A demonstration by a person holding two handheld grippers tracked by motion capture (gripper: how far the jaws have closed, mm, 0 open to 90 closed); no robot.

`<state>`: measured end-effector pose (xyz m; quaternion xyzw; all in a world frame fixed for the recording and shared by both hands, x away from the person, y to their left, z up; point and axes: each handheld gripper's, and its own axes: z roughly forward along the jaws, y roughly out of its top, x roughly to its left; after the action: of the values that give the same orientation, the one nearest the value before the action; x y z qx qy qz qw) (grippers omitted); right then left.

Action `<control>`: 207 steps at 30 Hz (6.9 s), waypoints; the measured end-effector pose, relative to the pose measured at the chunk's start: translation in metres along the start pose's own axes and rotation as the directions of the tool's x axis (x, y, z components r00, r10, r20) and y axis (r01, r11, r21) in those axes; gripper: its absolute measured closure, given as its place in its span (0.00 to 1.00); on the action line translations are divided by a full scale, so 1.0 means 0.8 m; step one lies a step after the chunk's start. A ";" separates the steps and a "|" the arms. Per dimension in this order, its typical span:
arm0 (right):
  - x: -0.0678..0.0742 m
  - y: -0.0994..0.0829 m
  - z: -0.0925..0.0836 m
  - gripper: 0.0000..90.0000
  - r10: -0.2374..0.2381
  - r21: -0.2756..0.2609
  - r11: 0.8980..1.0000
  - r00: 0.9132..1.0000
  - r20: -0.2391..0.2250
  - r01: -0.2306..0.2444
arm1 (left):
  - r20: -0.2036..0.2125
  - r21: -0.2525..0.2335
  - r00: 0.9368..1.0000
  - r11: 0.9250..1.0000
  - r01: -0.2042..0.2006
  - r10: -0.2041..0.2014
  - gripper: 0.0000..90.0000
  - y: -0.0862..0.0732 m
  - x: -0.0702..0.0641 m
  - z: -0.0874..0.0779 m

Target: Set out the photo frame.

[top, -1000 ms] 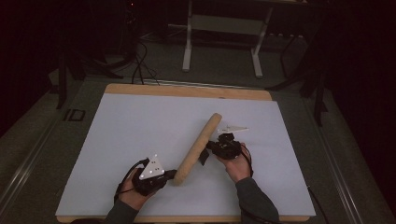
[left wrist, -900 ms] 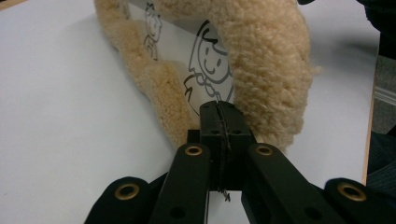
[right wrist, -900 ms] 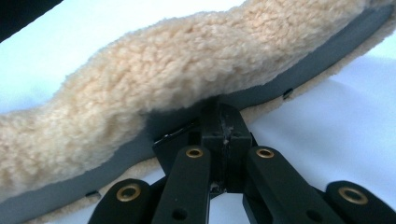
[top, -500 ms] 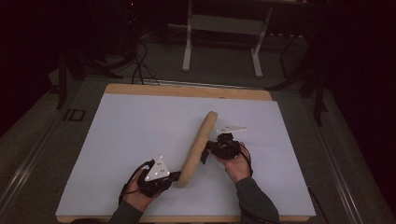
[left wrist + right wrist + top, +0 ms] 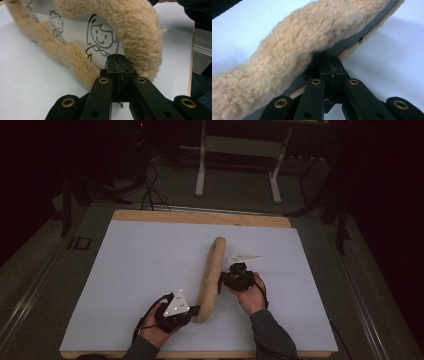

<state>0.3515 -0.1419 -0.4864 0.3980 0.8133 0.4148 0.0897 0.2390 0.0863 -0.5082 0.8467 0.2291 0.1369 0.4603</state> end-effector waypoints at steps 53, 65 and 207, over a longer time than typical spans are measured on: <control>0.011 -0.012 0.006 1.00 -0.040 0.050 0.998 0.987 -0.153 0.048 | -0.070 -0.017 0.996 0.998 -0.059 0.058 1.00 0.015 -0.033 0.041; 0.003 -0.008 -0.012 1.00 -0.034 0.054 0.997 0.979 -0.199 0.046 | -0.089 -0.017 0.993 0.997 -0.077 0.075 1.00 0.022 -0.042 0.054; 0.021 -0.046 -0.075 0.70 -0.187 0.007 0.982 0.980 -0.064 0.188 | -0.302 -0.029 0.947 0.994 0.103 -0.107 0.73 0.005 0.062 -0.023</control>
<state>0.2904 -0.1783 -0.4724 0.3070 0.8523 0.4116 0.1000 0.2742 0.1233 -0.4940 0.7992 0.3409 0.2421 0.4317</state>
